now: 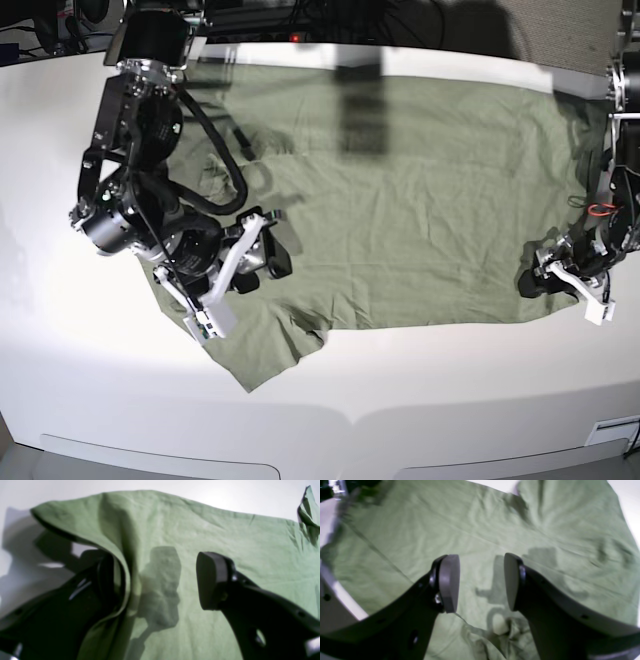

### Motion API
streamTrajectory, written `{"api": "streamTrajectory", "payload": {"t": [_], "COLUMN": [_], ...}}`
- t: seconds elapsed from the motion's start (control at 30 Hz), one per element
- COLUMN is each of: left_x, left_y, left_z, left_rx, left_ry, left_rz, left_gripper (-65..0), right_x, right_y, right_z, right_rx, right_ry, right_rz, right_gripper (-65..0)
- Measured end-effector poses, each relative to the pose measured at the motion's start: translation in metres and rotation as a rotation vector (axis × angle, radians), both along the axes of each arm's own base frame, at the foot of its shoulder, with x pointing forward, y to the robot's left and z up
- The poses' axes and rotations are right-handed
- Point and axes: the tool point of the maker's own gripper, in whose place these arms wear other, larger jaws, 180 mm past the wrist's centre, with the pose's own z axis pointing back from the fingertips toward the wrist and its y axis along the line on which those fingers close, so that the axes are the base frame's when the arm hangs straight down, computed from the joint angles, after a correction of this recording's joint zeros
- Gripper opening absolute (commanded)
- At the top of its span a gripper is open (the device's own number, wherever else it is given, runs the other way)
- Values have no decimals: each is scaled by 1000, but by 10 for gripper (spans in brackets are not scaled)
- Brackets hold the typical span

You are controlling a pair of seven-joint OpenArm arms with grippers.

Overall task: Fold the T-shirt properly
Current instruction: 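Adjust the right gripper's grip on the hem corner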

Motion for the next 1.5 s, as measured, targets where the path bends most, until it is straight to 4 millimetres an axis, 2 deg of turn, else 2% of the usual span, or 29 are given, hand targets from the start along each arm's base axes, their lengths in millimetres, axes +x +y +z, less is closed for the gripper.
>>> {"api": "streamTrajectory", "payload": {"t": [0.07,0.27,0.3,0.33,1.1,1.33,1.4,1.5], "left_x": [1,7,6,5,3,9,9,9], "left_y": [3,10,11,11,9,10,10,10], "left_z": [2,9,7,5,2,9,9,9], "left_rx": [4,27,41,53,71,64,64,64], "left_ry": [-6,-65,-59,-53,-43,-89,-90,-90], "left_rz": [6,25,17,10,-6,14,14,14], "left_gripper": [-254,-595,-637,-650,-650,-650,-650,-650], "right_x": [-1,-1,-1,-1,-2,-2,7,30], "right_y": [3,4,4,4,11,10,4,-19], "right_z": [2,3,3,3,7,7,11,18], "right_rx": [16,25,25,26,65,61,42,-65], "right_ry": [-2,-3,-3,-3,-9,-10,-57,-186], "right_rz": [8,13,13,13,32,30,-4,-107], "right_gripper": [-359,-359,-359,-359,-359,-359,-359,-359]}}
